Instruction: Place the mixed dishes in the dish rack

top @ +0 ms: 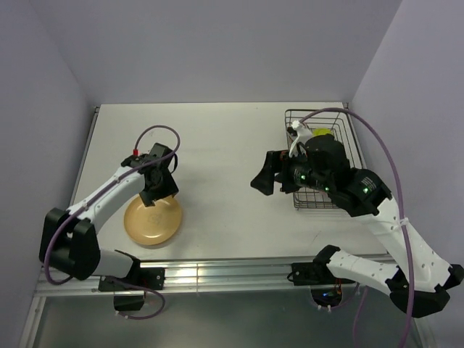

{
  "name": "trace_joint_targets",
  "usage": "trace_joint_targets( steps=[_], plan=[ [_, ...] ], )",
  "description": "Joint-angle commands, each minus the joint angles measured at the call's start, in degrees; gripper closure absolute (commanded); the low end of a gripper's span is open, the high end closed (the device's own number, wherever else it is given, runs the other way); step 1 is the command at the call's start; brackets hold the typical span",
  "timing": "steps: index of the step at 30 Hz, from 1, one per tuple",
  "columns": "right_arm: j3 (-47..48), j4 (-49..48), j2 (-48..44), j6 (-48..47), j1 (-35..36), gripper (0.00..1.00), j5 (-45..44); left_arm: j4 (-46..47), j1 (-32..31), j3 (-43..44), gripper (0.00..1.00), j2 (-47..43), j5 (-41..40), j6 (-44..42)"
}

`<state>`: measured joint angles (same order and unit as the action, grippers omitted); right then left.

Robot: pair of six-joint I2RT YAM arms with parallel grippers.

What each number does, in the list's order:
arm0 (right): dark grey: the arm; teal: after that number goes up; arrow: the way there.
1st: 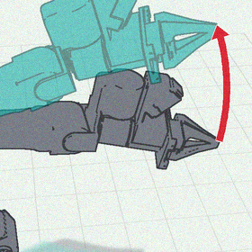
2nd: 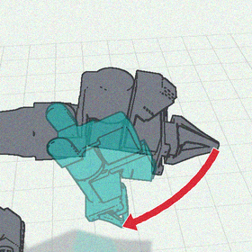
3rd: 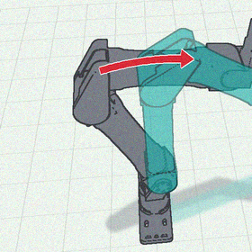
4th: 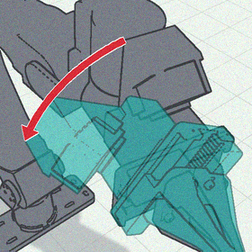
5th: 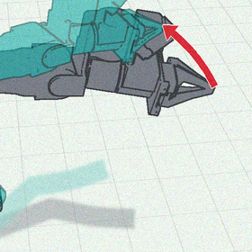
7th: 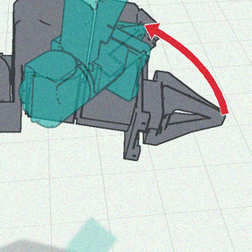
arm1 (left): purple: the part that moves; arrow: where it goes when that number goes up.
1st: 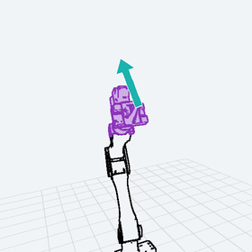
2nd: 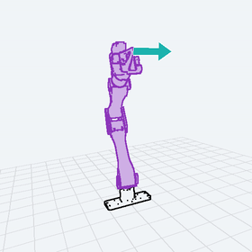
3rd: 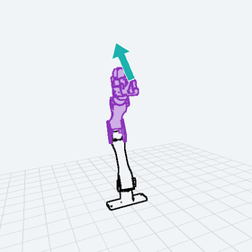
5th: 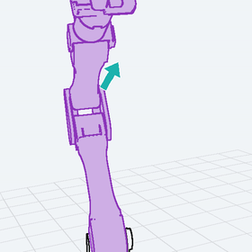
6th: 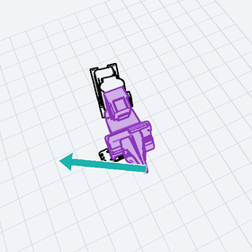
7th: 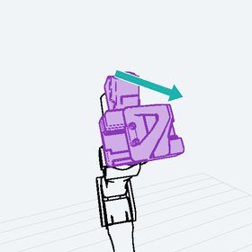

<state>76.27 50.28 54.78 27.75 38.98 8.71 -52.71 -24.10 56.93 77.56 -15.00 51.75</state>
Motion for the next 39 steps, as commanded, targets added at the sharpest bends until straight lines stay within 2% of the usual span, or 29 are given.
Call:
trace_joint_targets(
  steps=[1, 10, 15, 25, 28, 29, 31, 32, 33, 39],
  plan=[
    [-1.30, 2.18, -2.84, 1.96, 1.18, 0.00, 0.79, 1.99, 1.77, 4.24, 0.31, 6.10, -0.29, -0.85],
    [-0.95, 7.81, -8.55, -0.68, 3.12, 0.00, -4.14, 2.61, 2.30, 13.55, 0.34, 22.36, -0.02, -3.23],
    [-2.35, 9.13, -11.89, 0.38, 3.12, 0.00, -4.23, 1.21, 2.30, 17.25, 0.46, 27.81, 1.29, -3.67],
    [-3.41, 9.49, -13.21, -1.03, 3.12, 0.00, -5.46, 3.31, 2.30, 7.77, 0.48, 22.37, 3.31, -2.09],
    [-3.41, 9.22, -11.99, -1.03, 3.12, 0.00, -5.89, 4.28, 2.30, 6.80, 0.61, 22.90, 4.28, -2.53],
    [-3.41, 9.22, -11.63, -1.03, 3.12, 0.00, -6.25, 4.37, 2.30, 6.79, 0.72, 22.90, 4.37, -2.70],
    [-3.41, 9.31, -11.28, -1.11, 3.12, 0.00, -6.86, 4.81, 2.30, 7.32, 0.83, 23.25, 5.07, -3.32],
    [-3.41, 9.39, -11.02, -1.29, 3.12, 0.00, -7.56, 4.72, 2.30, 7.84, 0.96, 23.51, 5.16, -3.58],
    [-3.32, 9.40, -10.84, -1.47, 3.12, 0.00, -7.83, 4.11, 2.30, 9.15, 1.00, 23.86, 5.25, -3.93],
    [-2.79, 9.13, -10.22, -2.70, 3.12, 0.00, -8.62, 1.65, 2.30, 18.28, 1.00, 20.02, 9.54, -4.72]
  ],
)
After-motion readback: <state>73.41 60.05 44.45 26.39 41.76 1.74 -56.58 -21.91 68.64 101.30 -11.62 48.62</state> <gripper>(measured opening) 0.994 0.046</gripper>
